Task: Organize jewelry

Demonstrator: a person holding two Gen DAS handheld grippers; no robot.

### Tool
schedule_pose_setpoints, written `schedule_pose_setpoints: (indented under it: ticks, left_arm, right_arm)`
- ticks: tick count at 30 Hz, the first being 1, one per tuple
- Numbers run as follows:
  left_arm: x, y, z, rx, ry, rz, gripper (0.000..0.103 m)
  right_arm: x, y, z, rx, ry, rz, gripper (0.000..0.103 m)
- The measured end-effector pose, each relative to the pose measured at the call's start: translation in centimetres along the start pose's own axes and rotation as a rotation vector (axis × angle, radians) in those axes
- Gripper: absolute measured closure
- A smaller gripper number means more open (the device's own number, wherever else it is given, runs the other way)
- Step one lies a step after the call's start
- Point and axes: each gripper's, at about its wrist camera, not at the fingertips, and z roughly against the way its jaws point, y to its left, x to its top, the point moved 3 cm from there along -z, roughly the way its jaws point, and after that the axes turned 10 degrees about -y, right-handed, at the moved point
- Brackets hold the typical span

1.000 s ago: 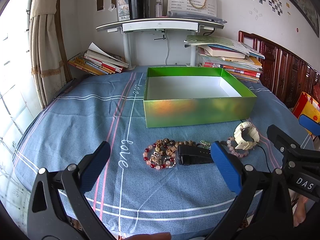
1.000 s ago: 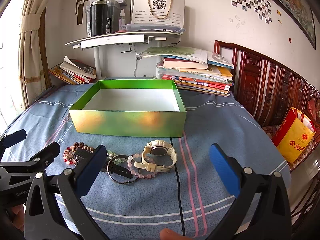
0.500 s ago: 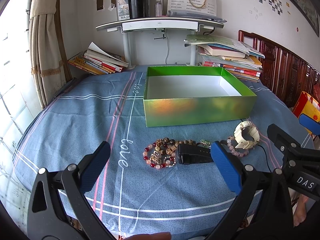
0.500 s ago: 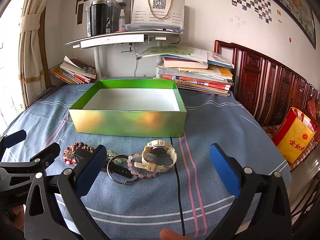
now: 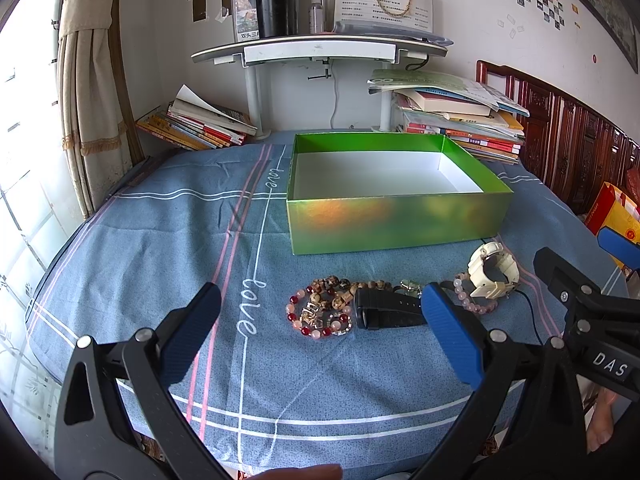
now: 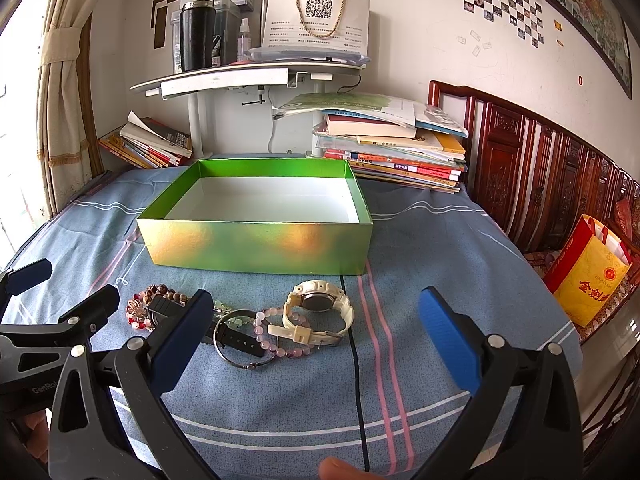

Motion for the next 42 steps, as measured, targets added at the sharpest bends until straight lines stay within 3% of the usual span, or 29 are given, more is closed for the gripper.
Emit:
schedule_pose_setpoints:
  ticks: [37,42]
  left_arm:
    - [0.8,-0.2,-0.2,0.001,0.018,-0.005,0.004]
    - [0.0,0.2,-1.8,0.039,0.098,-0.037,0.004]
  right_arm:
    - [-0.3,-0.1,-0.6,-0.003,0.014,0.002,0.002]
    - [-0.4,-1.4,-1.9,-0.107,0.041,0.079,0.002]
